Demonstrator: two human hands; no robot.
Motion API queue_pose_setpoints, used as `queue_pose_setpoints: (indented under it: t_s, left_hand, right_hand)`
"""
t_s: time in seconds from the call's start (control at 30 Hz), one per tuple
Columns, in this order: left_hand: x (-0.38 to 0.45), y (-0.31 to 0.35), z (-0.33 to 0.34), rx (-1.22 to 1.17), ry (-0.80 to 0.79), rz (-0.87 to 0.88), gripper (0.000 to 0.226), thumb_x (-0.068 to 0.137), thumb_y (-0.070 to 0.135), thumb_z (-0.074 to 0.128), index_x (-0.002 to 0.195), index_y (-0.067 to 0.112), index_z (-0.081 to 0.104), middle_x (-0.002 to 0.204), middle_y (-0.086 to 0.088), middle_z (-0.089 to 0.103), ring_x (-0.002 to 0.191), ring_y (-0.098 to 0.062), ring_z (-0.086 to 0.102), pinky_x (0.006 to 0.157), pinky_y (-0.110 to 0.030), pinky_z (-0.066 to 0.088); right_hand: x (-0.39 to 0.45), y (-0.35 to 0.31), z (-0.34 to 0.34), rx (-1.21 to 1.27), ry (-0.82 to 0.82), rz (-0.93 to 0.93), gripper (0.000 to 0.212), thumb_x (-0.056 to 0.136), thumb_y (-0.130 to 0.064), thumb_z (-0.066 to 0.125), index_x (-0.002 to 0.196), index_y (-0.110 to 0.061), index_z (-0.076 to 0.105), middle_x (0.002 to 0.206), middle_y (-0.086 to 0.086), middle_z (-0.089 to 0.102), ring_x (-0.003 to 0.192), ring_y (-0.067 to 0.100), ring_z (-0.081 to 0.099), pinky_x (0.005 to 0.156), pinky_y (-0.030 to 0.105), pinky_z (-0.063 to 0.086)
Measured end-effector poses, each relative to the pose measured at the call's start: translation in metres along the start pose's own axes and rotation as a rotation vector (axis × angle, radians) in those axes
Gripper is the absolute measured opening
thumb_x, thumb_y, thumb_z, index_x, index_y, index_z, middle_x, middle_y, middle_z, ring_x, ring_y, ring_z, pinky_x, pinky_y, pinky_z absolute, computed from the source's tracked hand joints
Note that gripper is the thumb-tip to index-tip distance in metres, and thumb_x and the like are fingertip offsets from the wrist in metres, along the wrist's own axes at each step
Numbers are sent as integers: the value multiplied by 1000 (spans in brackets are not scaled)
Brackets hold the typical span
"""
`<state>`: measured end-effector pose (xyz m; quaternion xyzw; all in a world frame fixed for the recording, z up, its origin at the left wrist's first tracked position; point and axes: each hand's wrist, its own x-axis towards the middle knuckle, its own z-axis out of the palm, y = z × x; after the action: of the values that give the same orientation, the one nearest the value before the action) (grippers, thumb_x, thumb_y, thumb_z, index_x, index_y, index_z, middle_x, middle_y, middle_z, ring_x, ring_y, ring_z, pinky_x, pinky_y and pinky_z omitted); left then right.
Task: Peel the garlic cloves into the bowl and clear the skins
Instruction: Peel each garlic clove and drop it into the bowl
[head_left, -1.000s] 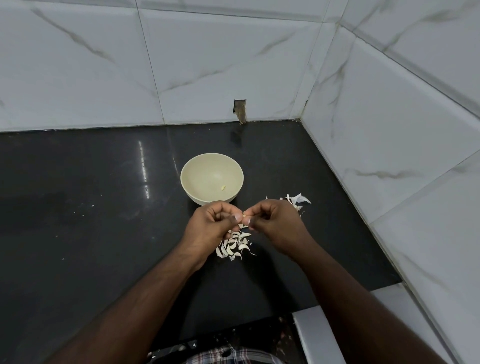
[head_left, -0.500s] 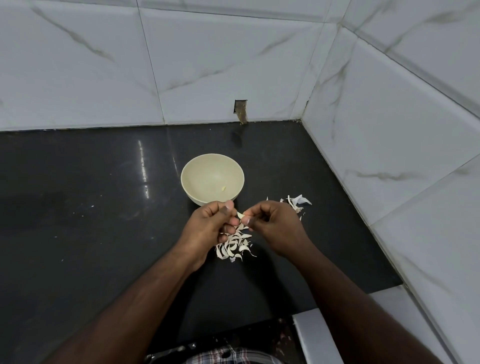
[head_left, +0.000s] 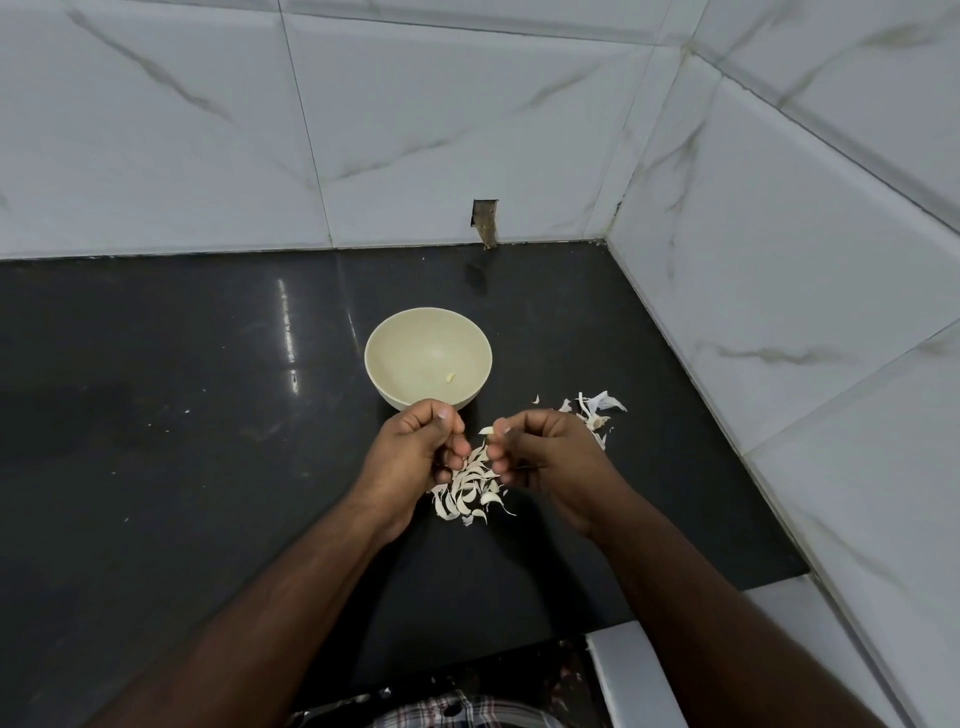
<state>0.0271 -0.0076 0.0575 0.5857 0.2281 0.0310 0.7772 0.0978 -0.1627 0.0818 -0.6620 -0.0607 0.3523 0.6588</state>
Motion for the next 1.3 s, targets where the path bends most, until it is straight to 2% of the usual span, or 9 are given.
queue_pose_setpoints:
  t_s: [0.23, 0.4, 0.57, 0.7, 0.8, 0.87, 1.0, 1.17, 1.3]
  left_hand:
    - [3, -14, -9, 288, 46, 63, 16, 91, 17, 73, 80, 6, 68, 69, -9, 65, 60, -14, 54, 58, -27, 44]
    - [7, -18, -17, 410, 3, 76, 26, 93, -8, 56, 92, 14, 70, 77, 0, 74, 59, -9, 59, 62, -25, 49]
    - [9, -20, -26, 580, 22, 89, 29, 101, 9, 52, 98, 31, 72, 86, 13, 75, 72, -7, 68, 77, -29, 57]
    - [7, -16, -30, 798, 71, 139, 18, 94, 14, 66, 102, 30, 72, 83, 20, 71, 79, 11, 64, 68, -3, 43]
    - [7, -13, -35, 929, 21, 91, 20, 88, 19, 75, 105, 27, 71, 89, 14, 70, 85, 2, 64, 77, -14, 48]
    - [8, -12, -38, 987, -29, 38, 29, 83, 25, 81, 110, 28, 70, 95, 12, 69, 90, -3, 64, 79, -19, 48]
    - [10, -13, -38, 1075, -121, 11, 36, 78, 23, 84, 111, 27, 69, 98, 11, 70, 90, -3, 65, 72, -11, 43]
    - [9, -16, -33, 1034, -68, 20, 27, 81, 17, 79, 103, 28, 69, 90, 12, 71, 78, 0, 66, 70, -15, 47]
    - [8, -16, -32, 1024, -50, 43, 24, 81, 22, 80, 102, 29, 70, 92, 13, 71, 87, -2, 66, 76, -19, 48]
  right_hand:
    - [18, -11, -3, -214, 153, -146, 6, 82, 1, 75, 81, -3, 69, 65, 9, 64, 58, 15, 55, 55, 25, 47]
    - [53, -29, 9, -609, 258, -341, 5, 82, -16, 77, 87, -18, 76, 69, -11, 67, 63, -3, 60, 69, 21, 50]
    - [63, -40, 22, -795, 225, -400, 15, 86, -18, 71, 101, -19, 77, 67, -18, 61, 70, -6, 59, 75, 17, 44]
    - [51, -38, 13, -781, 261, -365, 18, 91, -34, 69, 82, -19, 72, 68, -6, 72, 69, 8, 68, 71, 27, 54]
    - [35, -17, -5, -833, 177, -221, 12, 95, -20, 62, 95, -24, 73, 79, -9, 74, 71, 10, 67, 75, 34, 59]
    - [24, 0, -17, -967, 118, -137, 19, 93, -19, 65, 110, -22, 75, 91, -11, 72, 80, 5, 63, 79, 24, 51]
    - [3, 25, -22, -1062, -16, 13, 30, 79, -29, 82, 106, -21, 72, 85, -10, 70, 82, 7, 65, 73, 23, 48]
    - [7, 47, -3, -1049, 95, -92, 15, 83, -18, 74, 96, -21, 70, 82, -7, 70, 81, 10, 64, 75, 27, 48]
    - [11, 48, -3, -1024, 88, -112, 34, 86, -17, 70, 120, -20, 66, 87, -8, 70, 91, 10, 64, 85, 27, 48]
